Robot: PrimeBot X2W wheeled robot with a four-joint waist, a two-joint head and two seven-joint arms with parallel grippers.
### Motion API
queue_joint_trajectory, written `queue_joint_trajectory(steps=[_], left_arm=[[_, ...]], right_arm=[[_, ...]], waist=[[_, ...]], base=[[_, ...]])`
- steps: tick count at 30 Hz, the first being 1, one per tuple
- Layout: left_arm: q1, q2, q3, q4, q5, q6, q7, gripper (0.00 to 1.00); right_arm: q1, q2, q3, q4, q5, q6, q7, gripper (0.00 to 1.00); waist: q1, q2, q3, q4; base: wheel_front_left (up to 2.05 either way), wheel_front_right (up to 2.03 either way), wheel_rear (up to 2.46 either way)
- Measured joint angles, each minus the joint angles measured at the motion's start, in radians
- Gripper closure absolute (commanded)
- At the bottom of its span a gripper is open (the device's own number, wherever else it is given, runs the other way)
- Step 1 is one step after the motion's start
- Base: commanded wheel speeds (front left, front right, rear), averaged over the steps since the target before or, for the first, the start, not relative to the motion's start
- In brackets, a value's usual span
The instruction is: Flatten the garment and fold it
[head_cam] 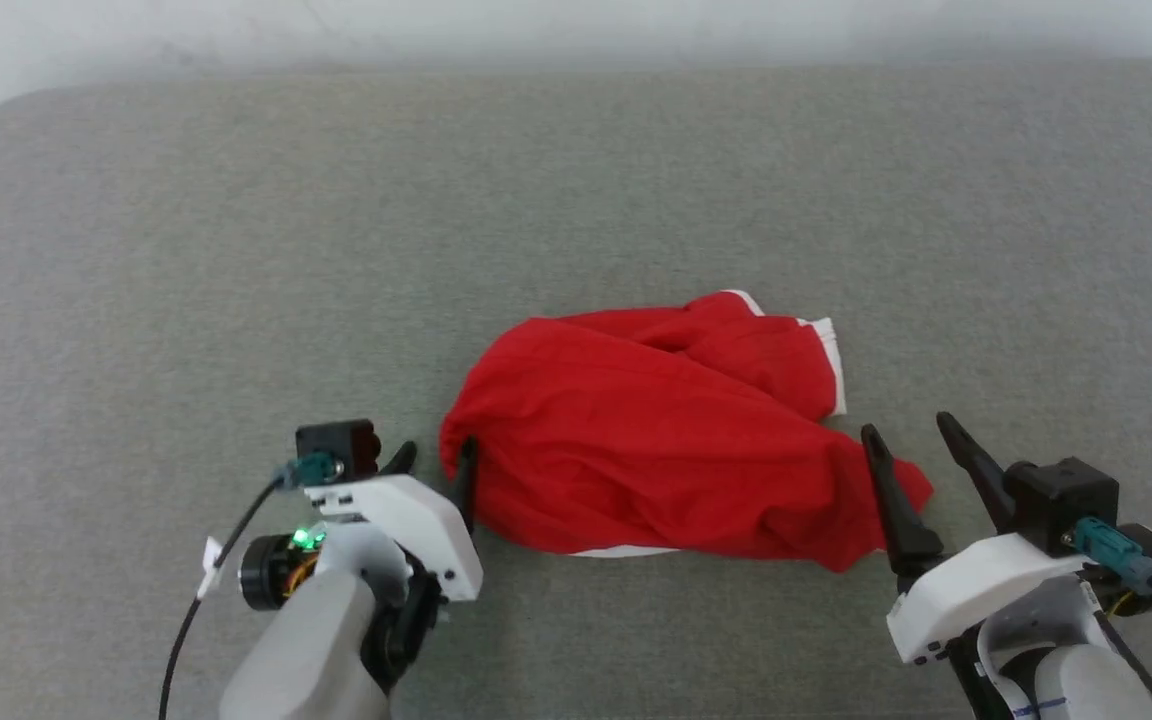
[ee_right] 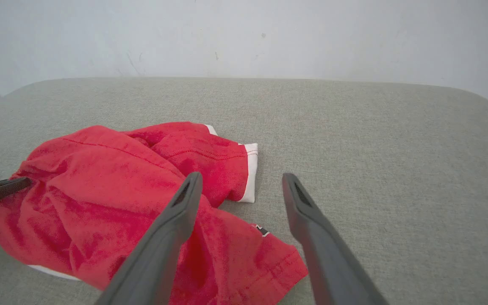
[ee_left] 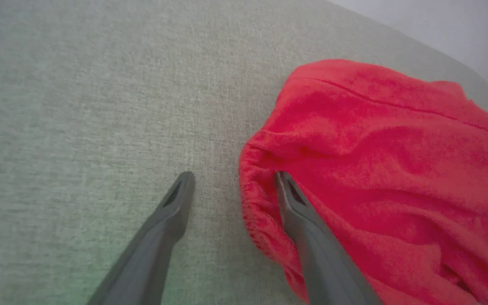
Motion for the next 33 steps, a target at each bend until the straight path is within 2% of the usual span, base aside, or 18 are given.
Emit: queue_joint_trajectory(steps=[4, 6, 7, 8, 10, 14, 22, 23, 24, 25, 29, 33], left_arm=[[-0.076, 0.014, -0.010, 0.082, 0.015, 0.074, 0.123, 0.00], [-0.114, 0.022, -0.012, 0.102, 0.020, 0.096, 0.174, 0.00], [-0.128, 0.028, -0.014, 0.108, 0.020, 0.098, 0.193, 0.80], [-0.138, 0.033, -0.014, 0.111, 0.017, 0.098, 0.207, 1.00], [-0.150, 0.048, -0.010, 0.111, 0.015, 0.092, 0.216, 1.00], [-0.152, 0.062, 0.018, 0.103, 0.011, 0.094, 0.151, 1.00], [-0.119, 0.124, 0.111, 0.099, -0.009, 0.166, 0.007, 1.00], [-0.115, 0.123, 0.118, 0.094, -0.017, 0.166, -0.007, 0.68], [-0.110, 0.119, 0.123, 0.086, -0.030, 0.158, -0.017, 0.11], [-0.106, 0.112, 0.126, 0.077, -0.041, 0.146, -0.028, 0.00], [-0.075, 0.081, 0.127, 0.035, -0.059, 0.098, -0.100, 0.00], [-0.013, 0.061, 0.131, -0.025, -0.061, 0.073, -0.194, 0.00]], right_arm=[[-0.006, 0.001, 0.003, -0.002, 0.009, 0.000, -0.004, 0.00], [-0.007, 0.000, 0.004, -0.001, 0.014, 0.000, -0.009, 0.00], [-0.007, 0.000, 0.005, -0.001, 0.014, 0.000, -0.010, 0.00], [-0.007, 0.000, 0.005, -0.001, 0.015, 0.000, -0.010, 0.00], [-0.008, 0.000, 0.005, -0.001, 0.016, 0.000, -0.012, 0.00], [-0.009, 0.000, 0.006, -0.001, 0.016, 0.000, -0.012, 0.00], [-0.069, 0.000, 0.065, 0.005, -0.011, 0.000, -0.001, 0.00], [-0.081, 0.000, 0.079, 0.010, -0.017, 0.000, 0.002, 0.00], [-0.093, -0.001, 0.096, 0.017, -0.023, 0.000, 0.010, 0.00], [-0.103, -0.003, 0.114, 0.023, -0.023, 0.000, 0.018, 0.00], [-0.129, -0.046, 0.230, 0.032, 0.007, 0.000, 0.076, 0.00], [-0.129, -0.093, 0.285, -0.014, 0.068, 0.000, 0.120, 0.00]], waist=[[-0.0002, 0.0000, 0.015, -0.033], [-0.0002, 0.0000, 0.022, -0.049], [-0.0003, 0.0000, 0.026, -0.056], [-0.0003, 0.0000, 0.030, -0.062], [-0.0002, 0.0000, 0.039, -0.069], [0.0000, 0.0000, 0.049, -0.065], [0.0002, 0.0000, 0.052, -0.015], [0.0001, 0.0000, 0.053, -0.008], [0.0001, 0.0000, 0.054, -0.001], [0.0001, 0.0000, 0.055, 0.007], [0.0002, 0.0000, 0.060, 0.039], [0.0001, 0.0000, 0.062, 0.072]], base=[[0.00, 0.00, 0.00], [0.00, 0.00, 0.00], [0.00, 0.00, 0.00], [0.00, 0.00, 0.00], [0.00, 0.00, 0.00], [0.00, 0.00, 0.00], [0.00, 0.00, 0.00], [0.00, 0.00, 0.00], [0.00, 0.00, 0.00], [0.00, 0.00, 0.00], [0.00, 0.00, 0.00], [0.00, 0.00, 0.00]])
